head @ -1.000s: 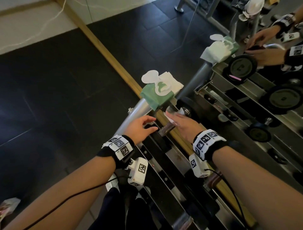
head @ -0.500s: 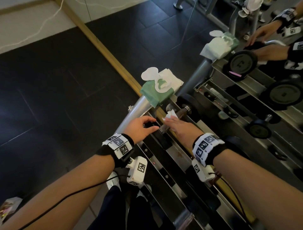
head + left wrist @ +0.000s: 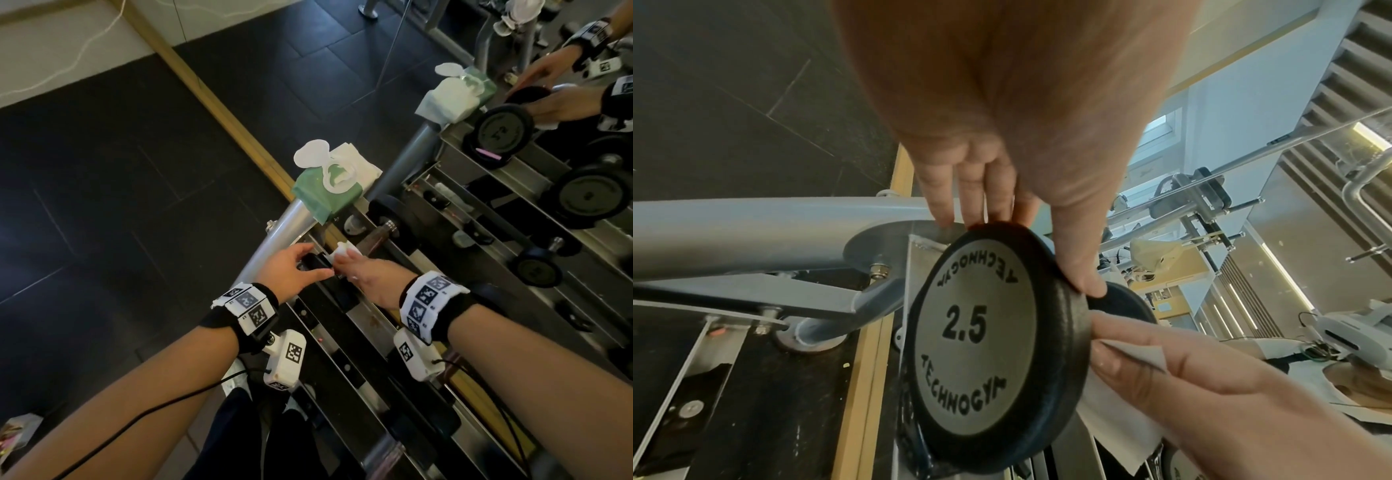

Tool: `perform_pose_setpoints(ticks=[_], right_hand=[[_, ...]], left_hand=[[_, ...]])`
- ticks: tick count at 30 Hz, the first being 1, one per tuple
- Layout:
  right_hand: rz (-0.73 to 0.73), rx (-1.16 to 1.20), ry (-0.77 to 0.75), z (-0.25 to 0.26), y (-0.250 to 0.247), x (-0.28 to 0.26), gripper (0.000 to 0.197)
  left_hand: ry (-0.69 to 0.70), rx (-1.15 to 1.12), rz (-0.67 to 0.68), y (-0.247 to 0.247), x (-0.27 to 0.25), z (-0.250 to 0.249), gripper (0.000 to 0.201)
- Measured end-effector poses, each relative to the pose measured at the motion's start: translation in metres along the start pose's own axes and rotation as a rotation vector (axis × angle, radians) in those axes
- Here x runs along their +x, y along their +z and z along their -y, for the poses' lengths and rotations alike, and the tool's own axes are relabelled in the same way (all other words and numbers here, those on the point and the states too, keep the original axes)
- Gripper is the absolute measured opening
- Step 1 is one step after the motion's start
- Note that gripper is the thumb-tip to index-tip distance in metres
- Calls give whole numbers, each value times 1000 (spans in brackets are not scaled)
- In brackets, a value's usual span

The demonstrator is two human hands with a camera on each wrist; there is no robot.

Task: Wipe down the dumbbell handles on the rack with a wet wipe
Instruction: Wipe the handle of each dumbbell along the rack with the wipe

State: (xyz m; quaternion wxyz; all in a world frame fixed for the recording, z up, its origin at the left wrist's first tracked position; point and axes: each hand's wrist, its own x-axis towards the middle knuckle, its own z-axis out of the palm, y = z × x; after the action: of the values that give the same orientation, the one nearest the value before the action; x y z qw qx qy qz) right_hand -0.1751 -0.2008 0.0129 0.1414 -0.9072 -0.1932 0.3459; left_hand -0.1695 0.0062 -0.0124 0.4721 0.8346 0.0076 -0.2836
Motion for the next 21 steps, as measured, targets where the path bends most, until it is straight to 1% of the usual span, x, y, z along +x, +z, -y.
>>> perform_pose_setpoints(ticks=[2,5,8,11,14,16,19,21], right_hand=[[-4,7,40,-8,-11,2,47],[-84,25,128,-20,-28,4,46],[-115,6,154,-22,-28,7,47],[-117,2,98,-10,-12,4,47],[-43,70,7,-3,-1,-1,46],[11,57,-11,-6,-5,-3,48],[-68,31,83,-18,-22,1,48],[-78,-2,178,-26,-31,3,53]], left_hand=[[-6,18,19,-2,2,0,72],[-14,44,43,-6,5,-2,72],[-20,48,50,-8,6,-2,73],[-21,44,50,-8,6,0,71],[-12,36,48,-8,6,2,67],[-11,46,59,-10,7,2,66],[-12,64,67,-10,8,2,67],[-9,75,71,-10,9,3,67]])
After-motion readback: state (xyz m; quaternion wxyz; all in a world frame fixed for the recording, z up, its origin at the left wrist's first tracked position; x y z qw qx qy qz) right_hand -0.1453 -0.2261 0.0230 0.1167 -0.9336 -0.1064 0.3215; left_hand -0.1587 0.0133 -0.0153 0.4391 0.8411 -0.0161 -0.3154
